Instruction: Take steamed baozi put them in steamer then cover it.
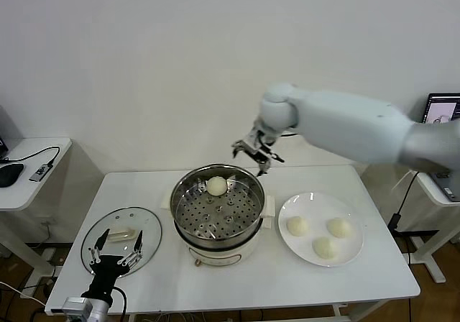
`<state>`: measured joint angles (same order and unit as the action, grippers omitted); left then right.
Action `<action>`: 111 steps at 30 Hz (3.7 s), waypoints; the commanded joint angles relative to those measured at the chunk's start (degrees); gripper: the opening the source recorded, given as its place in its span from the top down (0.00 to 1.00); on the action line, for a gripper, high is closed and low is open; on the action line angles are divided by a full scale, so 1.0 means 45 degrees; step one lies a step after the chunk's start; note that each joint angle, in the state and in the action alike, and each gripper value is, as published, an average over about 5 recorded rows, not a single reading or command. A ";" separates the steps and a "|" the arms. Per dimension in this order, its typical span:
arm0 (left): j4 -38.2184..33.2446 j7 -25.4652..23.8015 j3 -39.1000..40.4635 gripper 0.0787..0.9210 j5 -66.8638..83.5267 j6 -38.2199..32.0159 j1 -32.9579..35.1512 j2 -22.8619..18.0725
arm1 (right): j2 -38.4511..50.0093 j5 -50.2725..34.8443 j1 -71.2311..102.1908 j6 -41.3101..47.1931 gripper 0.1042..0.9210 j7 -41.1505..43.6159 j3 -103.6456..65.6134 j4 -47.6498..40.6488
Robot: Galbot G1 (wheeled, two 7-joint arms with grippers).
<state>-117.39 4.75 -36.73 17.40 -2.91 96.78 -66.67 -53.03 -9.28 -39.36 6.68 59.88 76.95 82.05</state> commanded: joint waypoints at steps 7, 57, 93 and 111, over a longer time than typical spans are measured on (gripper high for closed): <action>-0.0110 -0.0027 -0.0146 0.12 -0.0021 0.0229 0.0171 0.0183 | 0.5341 -0.0252 0.2165 0.3539 0.12 -0.0107 -0.0642 0.2611; 0.0392 -0.0077 -0.0624 0.12 -0.0114 -0.0022 -0.0006 -0.0012 | 0.0771 0.2875 0.8596 0.2766 0.17 -0.1420 -0.4918 -0.3077; 0.0376 -0.0121 -0.0510 0.12 0.0205 0.0094 -0.0081 0.0268 | 0.2207 -0.3971 -0.1020 0.4835 0.40 -0.1372 -0.0207 0.1419; 0.0683 -0.0282 -0.0484 0.12 0.0475 -0.0070 -0.0252 0.0119 | -0.4459 -0.7843 0.1019 0.7502 0.39 -0.4484 -0.0534 -0.0975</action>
<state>-114.50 3.52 -38.89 19.27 -3.05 95.59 -66.03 -59.24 -36.01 -37.46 35.39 45.55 73.75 83.79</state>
